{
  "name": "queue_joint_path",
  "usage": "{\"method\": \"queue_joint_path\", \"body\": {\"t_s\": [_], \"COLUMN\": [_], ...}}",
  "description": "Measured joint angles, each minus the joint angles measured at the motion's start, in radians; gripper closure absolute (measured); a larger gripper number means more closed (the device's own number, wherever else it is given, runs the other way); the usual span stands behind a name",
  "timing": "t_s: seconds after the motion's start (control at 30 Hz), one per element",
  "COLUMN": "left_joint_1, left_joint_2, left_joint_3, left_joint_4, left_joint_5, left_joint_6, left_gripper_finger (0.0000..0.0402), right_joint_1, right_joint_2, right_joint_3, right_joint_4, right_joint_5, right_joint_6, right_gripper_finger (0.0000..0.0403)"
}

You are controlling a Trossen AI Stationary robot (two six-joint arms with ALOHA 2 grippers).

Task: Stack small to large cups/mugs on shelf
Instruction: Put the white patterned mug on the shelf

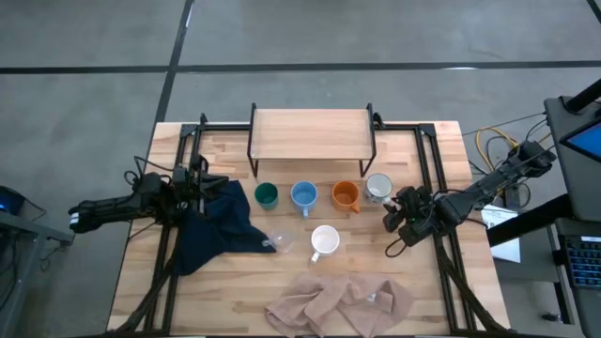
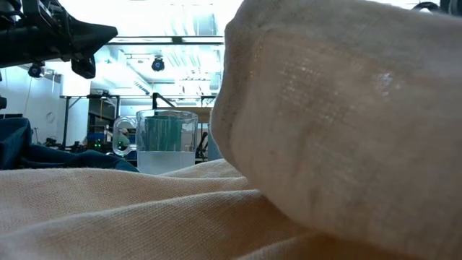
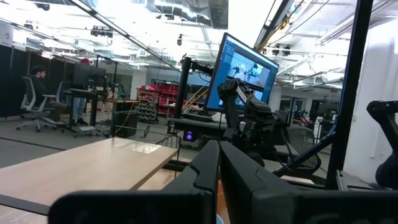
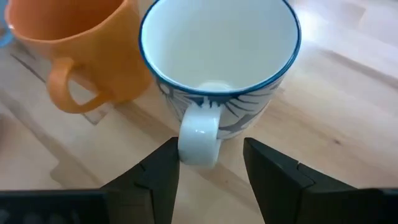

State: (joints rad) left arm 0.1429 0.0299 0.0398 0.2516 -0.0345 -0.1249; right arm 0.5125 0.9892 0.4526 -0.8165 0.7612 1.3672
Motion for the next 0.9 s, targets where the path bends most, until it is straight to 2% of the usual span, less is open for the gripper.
{"method": "queue_joint_path", "body": {"t_s": [0.33,0.63,0.9], "left_joint_1": [0.000,0.000,0.000], "left_joint_2": [0.000,0.002,0.004], "left_joint_3": [-0.001,-0.001,-0.001], "left_joint_4": [0.000,-0.007,-0.008], "left_joint_5": [0.001,0.002,0.002], "left_joint_6": [0.000,0.000,0.000], "left_gripper_finger": [0.0402,0.0402,0.0402], "right_joint_1": [-0.057,-0.057,-0.057], "right_joint_2": [0.009,0.009,0.009], "right_joint_3": [0.000,0.000,0.000], "right_joint_4": [0.018,0.023,0.032], "right_joint_5": [0.001,0.000,-0.012], "right_joint_6": [-0.060,-0.064,-0.064], "right_gripper_finger": [0.0245,0.0346,0.0347]}}
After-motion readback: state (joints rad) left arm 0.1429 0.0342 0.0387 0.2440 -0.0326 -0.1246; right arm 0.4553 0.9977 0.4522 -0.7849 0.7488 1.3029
